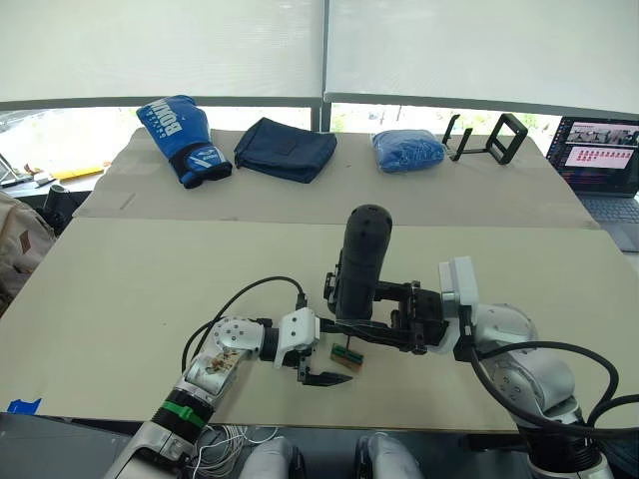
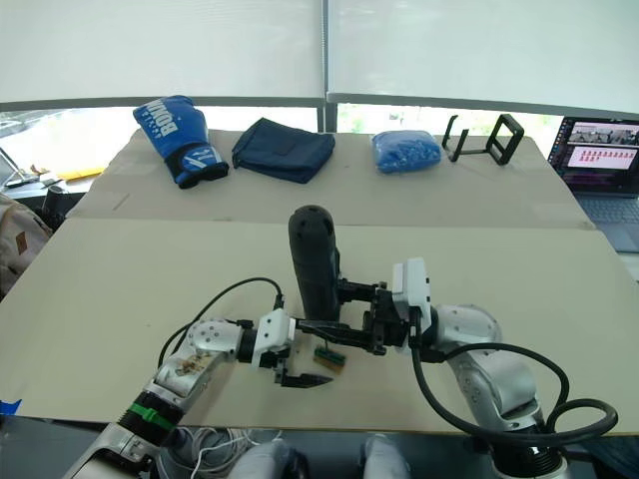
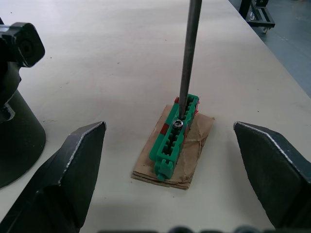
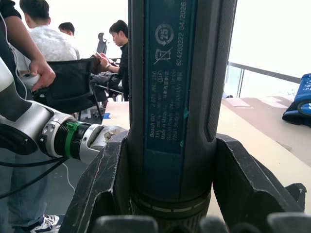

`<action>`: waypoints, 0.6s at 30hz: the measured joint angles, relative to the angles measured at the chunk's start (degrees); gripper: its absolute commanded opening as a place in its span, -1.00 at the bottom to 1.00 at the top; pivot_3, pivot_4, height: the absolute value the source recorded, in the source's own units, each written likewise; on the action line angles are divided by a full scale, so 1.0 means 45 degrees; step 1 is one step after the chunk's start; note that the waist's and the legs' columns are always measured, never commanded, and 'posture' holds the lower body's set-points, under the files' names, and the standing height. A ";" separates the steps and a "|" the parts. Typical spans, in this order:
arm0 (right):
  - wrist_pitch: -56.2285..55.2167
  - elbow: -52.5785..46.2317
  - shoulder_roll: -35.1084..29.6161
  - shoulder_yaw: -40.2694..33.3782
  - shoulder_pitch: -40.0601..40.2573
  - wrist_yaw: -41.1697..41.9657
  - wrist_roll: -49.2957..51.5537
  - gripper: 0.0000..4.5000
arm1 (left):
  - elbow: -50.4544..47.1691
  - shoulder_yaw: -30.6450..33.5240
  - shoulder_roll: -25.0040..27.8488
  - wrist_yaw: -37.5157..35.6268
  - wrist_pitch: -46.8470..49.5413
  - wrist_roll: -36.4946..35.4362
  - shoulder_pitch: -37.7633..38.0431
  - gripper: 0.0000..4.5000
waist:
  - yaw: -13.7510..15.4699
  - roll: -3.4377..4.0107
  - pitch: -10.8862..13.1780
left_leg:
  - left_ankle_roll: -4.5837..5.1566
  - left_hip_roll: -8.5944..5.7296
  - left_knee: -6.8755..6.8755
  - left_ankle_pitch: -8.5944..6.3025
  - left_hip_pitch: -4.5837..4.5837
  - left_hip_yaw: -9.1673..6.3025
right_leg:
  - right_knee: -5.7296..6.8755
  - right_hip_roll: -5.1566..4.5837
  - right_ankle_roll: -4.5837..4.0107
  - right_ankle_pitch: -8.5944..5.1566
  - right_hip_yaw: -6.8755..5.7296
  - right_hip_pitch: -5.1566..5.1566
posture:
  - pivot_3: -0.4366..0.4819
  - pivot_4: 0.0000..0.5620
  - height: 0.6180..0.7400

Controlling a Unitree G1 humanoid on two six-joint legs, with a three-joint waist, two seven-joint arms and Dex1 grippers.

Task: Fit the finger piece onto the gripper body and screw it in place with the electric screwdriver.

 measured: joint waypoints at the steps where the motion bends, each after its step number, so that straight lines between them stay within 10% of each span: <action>1: -0.0043 0.0037 0.0007 0.0000 0.0000 0.0021 -0.0047 -0.14 | -0.0001 0.0000 -0.0002 0.0007 0.0000 0.0000 0.0000 0.97 | 0.0001 0.0000 0.0000 | 0.0000 0.0000 0.0000 0.0000 0.0000 0.0000 | 0.0000 0.0000 0.0000 0.0000 0.0000 0.0000 | -0.05 -0.47 1.00; 18: -0.0113 0.0087 0.0119 0.0008 0.0001 0.0075 -0.0181 -0.14 | -0.0005 0.0000 -0.0006 0.0018 0.0001 0.0000 -0.0019 0.97 | 0.0002 0.0000 0.0000 | 0.0000 0.0000 0.0000 0.0000 0.0000 0.0000 | 0.0000 -0.0002 0.0000 0.0000 -0.0001 0.0000 | -0.05 -0.47 1.00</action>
